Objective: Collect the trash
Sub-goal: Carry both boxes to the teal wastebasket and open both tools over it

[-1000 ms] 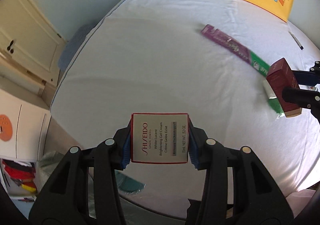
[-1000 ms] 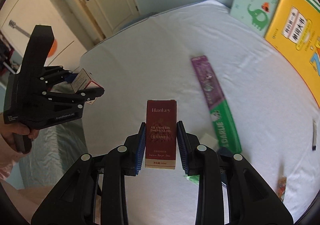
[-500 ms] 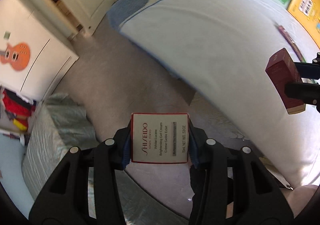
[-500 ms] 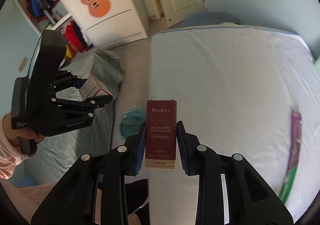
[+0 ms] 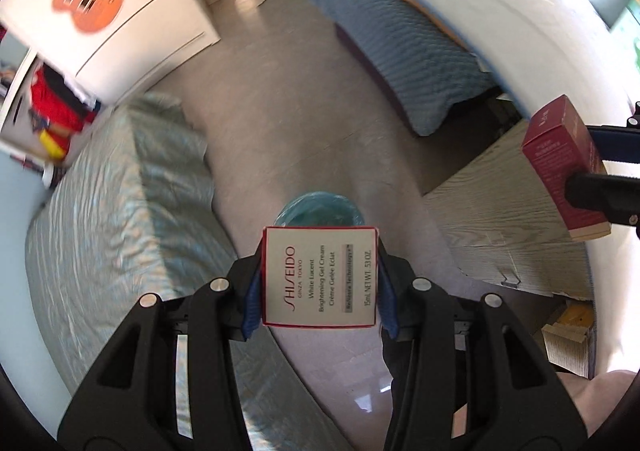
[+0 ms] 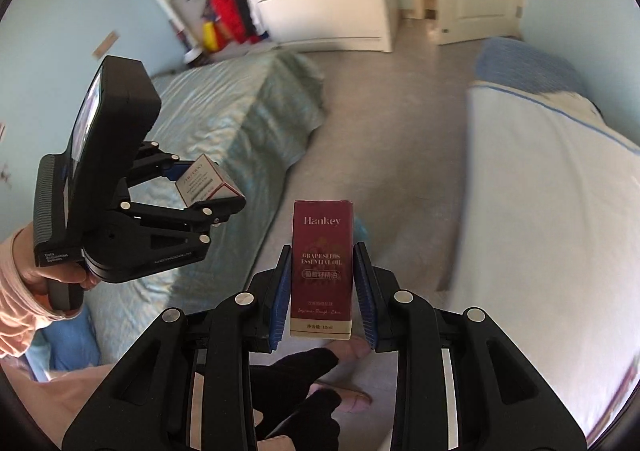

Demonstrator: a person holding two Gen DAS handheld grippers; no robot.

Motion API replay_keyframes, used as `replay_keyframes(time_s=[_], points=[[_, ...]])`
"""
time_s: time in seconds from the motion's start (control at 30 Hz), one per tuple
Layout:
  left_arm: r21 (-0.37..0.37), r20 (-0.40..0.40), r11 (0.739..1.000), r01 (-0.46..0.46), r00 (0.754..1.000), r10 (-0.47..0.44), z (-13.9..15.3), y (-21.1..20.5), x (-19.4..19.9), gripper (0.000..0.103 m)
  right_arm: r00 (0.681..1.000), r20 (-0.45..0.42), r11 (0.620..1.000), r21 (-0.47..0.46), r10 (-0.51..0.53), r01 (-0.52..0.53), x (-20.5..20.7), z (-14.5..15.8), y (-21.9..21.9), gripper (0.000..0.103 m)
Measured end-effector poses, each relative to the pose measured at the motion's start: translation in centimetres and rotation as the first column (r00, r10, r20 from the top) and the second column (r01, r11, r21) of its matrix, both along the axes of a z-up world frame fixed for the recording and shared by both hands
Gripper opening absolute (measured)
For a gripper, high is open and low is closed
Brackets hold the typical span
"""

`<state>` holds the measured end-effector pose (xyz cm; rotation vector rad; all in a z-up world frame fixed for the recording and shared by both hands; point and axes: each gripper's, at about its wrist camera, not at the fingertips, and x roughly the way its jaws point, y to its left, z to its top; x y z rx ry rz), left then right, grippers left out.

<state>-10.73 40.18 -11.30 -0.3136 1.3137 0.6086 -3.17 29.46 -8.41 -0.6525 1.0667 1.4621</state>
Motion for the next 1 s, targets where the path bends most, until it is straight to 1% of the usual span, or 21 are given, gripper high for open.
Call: replay_keyframes(time_s=[0.13, 0.23, 0.37, 0.67, 0.73, 0.77, 0.8, 0.83, 0.87, 0.97, 1.0], points=[[-0.014, -0.004, 0.998, -0.067, 0.998, 0.067, -0.5, 1.9, -2.1, 0.043, 0.997, -0.003, 0.997, -0.013, 0.077, -0.077, -2.3, -0.3, 2.3, 0.031], [-0.02, -0.006, 0.995, -0.101, 0.995, 0.101, -0.7, 2.7, -3.5, 0.043, 0.992, -0.001, 0.992, -0.022, 0.128, -0.128, -3.6, -0.7, 4.5, 0.031], [-0.031, -0.008, 0.989, -0.141, 0.99, 0.141, -1.0, 4.0, -5.0, 0.043, 0.984, -0.003, 0.984, -0.027, 0.176, -0.176, -5.2, -1.0, 6.3, 0.031], [-0.059, -0.007, 0.981, -0.187, 0.982, 0.187, -1.9, 5.6, -6.3, 0.043, 0.97, -0.009, 0.969, -0.043, 0.244, -0.244, -6.9, -1.6, 8.7, 0.031], [-0.065, -0.011, 0.98, -0.188, 0.982, 0.188, -2.1, 5.9, -6.3, 0.044, 0.968, -0.006, 0.967, -0.037, 0.252, -0.252, -7.0, -1.5, 9.1, 0.035], [-0.061, -0.018, 0.98, -0.19, 0.982, 0.189, -2.2, 6.0, -6.3, 0.055, 0.967, -0.011, 0.967, -0.033, 0.254, -0.254, -6.9, -1.5, 9.1, 0.04], [-0.046, -0.024, 0.979, -0.198, 0.98, 0.197, -2.3, 6.2, -6.3, 0.066, 0.968, -0.014, 0.968, -0.026, 0.251, -0.251, -6.8, -1.4, 9.3, 0.056], [-0.035, -0.022, 0.979, -0.203, 0.979, 0.202, -2.3, 6.4, -6.2, 0.066, 0.968, -0.006, 0.968, -0.017, 0.25, -0.25, -6.6, -1.1, 9.2, 0.062], [-0.039, -0.024, 0.978, -0.204, 0.979, 0.203, -2.3, 6.5, -6.2, 0.066, 0.967, 0.0, 0.967, -0.011, 0.253, -0.253, -6.6, -1.0, 9.3, 0.062], [-0.027, -0.032, 0.976, -0.214, 0.976, 0.213, -2.5, 6.8, -6.3, 0.075, 0.971, 0.002, 0.971, 0.003, 0.24, -0.24, -5.9, -0.5, 9.4, 0.063], [-0.026, -0.029, 0.977, -0.213, 0.977, 0.212, -2.4, 6.8, -6.3, 0.075, 0.972, 0.002, 0.972, 0.004, 0.234, -0.234, -5.6, -0.4, 9.3, 0.063]])
